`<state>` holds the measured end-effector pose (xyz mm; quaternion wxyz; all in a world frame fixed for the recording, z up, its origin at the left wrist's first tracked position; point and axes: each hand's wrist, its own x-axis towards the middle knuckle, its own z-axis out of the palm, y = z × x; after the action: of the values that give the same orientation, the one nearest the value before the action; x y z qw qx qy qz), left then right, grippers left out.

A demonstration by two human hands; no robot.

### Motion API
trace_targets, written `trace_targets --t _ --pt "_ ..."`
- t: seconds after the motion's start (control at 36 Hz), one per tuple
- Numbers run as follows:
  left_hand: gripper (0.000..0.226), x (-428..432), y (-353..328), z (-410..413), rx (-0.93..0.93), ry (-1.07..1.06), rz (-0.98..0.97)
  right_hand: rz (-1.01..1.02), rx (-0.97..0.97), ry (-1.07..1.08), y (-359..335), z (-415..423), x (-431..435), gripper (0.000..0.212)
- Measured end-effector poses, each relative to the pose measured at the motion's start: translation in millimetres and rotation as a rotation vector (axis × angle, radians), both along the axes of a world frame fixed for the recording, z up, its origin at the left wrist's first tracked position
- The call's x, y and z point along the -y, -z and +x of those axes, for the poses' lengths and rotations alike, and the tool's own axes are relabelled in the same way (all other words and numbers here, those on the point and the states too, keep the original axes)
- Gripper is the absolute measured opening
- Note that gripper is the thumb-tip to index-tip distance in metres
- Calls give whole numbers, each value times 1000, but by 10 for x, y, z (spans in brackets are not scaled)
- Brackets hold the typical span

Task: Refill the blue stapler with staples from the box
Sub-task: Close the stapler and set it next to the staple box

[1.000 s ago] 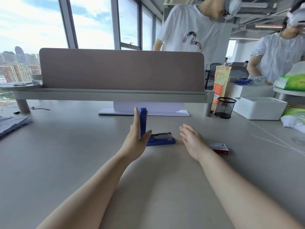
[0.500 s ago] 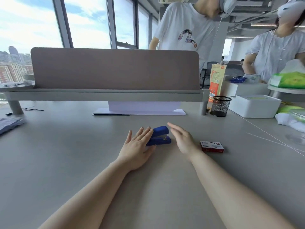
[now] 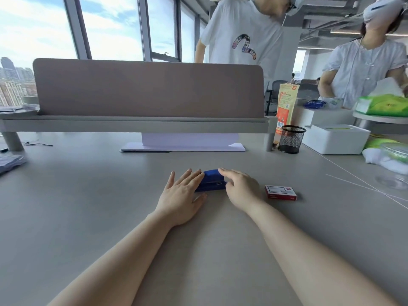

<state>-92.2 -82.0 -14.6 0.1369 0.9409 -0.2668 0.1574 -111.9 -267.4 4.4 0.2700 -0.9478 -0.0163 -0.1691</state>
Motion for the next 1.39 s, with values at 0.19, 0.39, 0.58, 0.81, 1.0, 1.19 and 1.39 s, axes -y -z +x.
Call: trace_targets --t 0.19,0.39,0.58,0.81,1.0,1.19,1.39 --pt "62 19 3 -44 20 -24 30 -229 46 -21 15 -38 -20 55" --pt "61 39 -18 -86 54 -42 42 -188 1 -61 12 -139 153 58" --pt "65 156 -60 -194 -29 -191 -25 -210 -36 172 50 -447 665 57" --pt "71 290 -16 -253 -74 -185 64 -327 -113 318 114 -644 880 43" --pt "71 306 -45 -51 -122 -156 38 -348 -220 227 102 -379 835 54" --pt "71 389 -42 319 -131 -141 20 -339 -276 167 117 184 834 60" --pt "70 509 -50 827 -138 -158 22 -334 -268 128 144 839 853 61"
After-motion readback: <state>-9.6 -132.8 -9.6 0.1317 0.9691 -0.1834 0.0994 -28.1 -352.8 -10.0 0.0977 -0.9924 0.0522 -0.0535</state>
